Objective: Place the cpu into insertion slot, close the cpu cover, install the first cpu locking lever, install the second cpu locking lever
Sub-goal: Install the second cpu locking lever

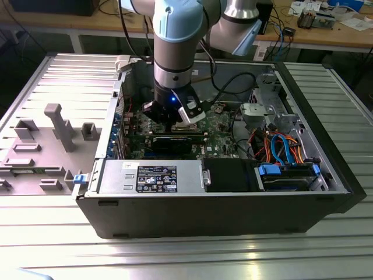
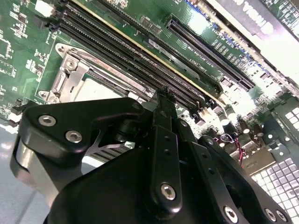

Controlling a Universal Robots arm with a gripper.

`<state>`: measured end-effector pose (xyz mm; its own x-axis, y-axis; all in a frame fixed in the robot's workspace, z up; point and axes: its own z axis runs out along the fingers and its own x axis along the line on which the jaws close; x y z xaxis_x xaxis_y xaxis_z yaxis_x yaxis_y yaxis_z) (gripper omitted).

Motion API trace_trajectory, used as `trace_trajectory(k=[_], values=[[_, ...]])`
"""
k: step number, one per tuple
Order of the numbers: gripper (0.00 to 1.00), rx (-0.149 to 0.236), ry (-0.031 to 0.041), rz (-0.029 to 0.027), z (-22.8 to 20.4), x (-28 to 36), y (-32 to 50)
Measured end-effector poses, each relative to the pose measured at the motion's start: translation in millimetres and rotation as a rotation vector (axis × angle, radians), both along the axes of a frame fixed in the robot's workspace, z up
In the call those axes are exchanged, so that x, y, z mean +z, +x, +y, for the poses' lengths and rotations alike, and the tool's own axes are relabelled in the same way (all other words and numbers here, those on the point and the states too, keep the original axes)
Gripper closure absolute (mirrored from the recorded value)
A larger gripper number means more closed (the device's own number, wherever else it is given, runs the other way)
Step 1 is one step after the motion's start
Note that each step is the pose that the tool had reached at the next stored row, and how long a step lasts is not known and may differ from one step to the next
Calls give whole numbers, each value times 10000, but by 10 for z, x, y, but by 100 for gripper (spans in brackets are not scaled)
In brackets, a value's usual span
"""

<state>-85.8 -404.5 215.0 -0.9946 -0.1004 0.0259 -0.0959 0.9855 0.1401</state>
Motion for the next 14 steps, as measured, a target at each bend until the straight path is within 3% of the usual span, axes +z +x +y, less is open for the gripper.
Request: trace_trajectory(k=[4, 10, 14], values=[[89, 37, 45, 4, -1, -47, -8], [89, 59, 229, 3, 4, -89, -10], [89, 64, 287, 4, 12, -117, -19]])
